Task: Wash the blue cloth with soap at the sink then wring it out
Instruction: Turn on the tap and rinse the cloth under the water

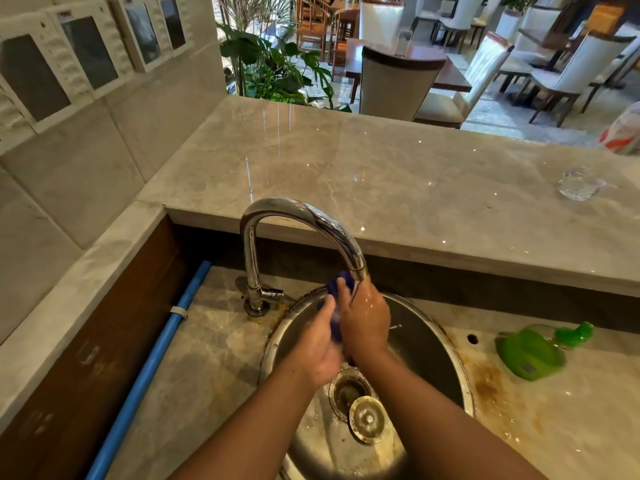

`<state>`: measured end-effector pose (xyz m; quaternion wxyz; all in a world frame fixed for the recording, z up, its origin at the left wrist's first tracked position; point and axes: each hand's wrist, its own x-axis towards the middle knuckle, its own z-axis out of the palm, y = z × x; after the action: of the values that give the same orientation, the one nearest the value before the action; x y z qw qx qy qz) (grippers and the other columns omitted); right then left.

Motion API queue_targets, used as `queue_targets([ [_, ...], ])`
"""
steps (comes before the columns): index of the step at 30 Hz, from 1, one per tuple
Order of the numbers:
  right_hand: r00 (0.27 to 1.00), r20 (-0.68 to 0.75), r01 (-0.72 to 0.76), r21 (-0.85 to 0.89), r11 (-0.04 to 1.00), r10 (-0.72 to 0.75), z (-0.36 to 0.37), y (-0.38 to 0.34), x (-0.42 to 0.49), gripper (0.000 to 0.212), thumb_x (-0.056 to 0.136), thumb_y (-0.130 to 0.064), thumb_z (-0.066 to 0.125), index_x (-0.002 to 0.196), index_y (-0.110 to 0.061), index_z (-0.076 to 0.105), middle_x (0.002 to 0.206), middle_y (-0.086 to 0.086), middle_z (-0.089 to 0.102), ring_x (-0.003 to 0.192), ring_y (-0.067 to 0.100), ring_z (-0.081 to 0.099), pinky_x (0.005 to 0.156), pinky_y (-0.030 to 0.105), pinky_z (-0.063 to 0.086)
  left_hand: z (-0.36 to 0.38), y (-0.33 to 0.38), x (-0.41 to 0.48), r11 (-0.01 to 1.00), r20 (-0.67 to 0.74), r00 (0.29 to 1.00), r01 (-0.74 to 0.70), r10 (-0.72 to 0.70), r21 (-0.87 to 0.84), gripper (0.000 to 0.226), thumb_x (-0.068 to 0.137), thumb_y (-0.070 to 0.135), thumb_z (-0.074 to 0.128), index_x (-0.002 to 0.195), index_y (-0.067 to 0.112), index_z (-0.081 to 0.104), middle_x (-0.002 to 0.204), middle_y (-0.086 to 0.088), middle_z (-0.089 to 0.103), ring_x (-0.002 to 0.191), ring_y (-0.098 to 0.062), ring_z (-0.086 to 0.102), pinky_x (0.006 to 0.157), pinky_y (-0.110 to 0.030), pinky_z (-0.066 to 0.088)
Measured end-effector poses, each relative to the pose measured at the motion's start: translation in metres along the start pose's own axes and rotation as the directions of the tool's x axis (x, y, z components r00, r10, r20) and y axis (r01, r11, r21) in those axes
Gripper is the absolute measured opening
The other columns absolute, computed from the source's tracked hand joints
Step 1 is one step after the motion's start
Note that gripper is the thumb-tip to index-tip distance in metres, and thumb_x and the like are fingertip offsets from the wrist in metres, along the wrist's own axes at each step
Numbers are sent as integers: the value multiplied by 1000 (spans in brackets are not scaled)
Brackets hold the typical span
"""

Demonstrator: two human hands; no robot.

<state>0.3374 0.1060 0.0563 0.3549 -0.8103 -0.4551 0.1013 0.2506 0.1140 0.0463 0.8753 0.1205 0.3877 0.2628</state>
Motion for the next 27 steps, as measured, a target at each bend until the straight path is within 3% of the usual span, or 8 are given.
queue_targets([
  [5,976,94,-209,141,968,197,-6,23,26,17,102,-32,48,103,-16,54,88,4,64,81,23,65,70,41,56,-6,0,-4,996,-17,999,-48,50,82,44,102,39,50,134,10,58,121,-16,73,113,-32,69,93,-48,55],
  [9,983,85,-184,362,914,164,-13,14,6,19,101,-31,51,95,-14,57,78,3,63,70,21,63,64,41,53,-6,12,-1,999,-58,997,-44,46,28,51,102,47,45,140,13,54,133,-17,65,121,-34,62,100,-51,50],
  [11,990,120,-120,434,893,75,-12,1,-11,18,100,-32,54,91,-18,58,78,3,66,69,18,64,64,38,55,-2,16,-3,1000,-75,997,-12,10,-26,50,103,48,44,135,13,58,128,-18,67,116,-34,63,94,-49,50],
  [13,989,148,-58,374,926,3,-4,-10,-24,18,98,-40,52,92,-24,59,81,-1,67,73,14,64,68,34,56,3,16,-6,995,-82,996,18,-26,-101,49,99,48,52,129,11,63,117,-18,71,108,-33,65,87,-46,52],
  [16,999,12,43,99,994,-45,8,-9,-19,34,97,-51,43,104,-23,61,88,-4,67,80,14,63,71,34,54,10,7,-7,992,3,1000,27,-27,-125,53,97,52,54,129,12,66,115,-13,74,111,-28,66,94,-40,52],
  [18,1000,-6,-19,36,999,19,7,1,-2,29,100,-46,46,104,-20,59,85,-4,65,78,16,64,68,36,55,5,-1,-3,997,0,1000,28,-28,-71,54,100,53,48,131,12,65,121,-15,73,115,-30,66,93,-43,53],
  [22,971,93,-227,82,970,219,-2,26,22,23,101,-38,49,101,-16,55,92,7,66,84,25,64,70,40,51,-7,-8,-7,1000,-26,999,28,-28,7,50,103,46,41,132,9,60,130,-21,67,121,-37,62,100,-52,48],
  [27,924,297,-327,279,903,242,-11,30,30,19,98,-36,56,101,-18,61,94,5,67,85,21,66,77,42,57,-13,7,-8,998,-126,991,-54,52,-16,49,104,44,43,135,9,56,133,-21,64,122,-39,61,103,-59,46],
])
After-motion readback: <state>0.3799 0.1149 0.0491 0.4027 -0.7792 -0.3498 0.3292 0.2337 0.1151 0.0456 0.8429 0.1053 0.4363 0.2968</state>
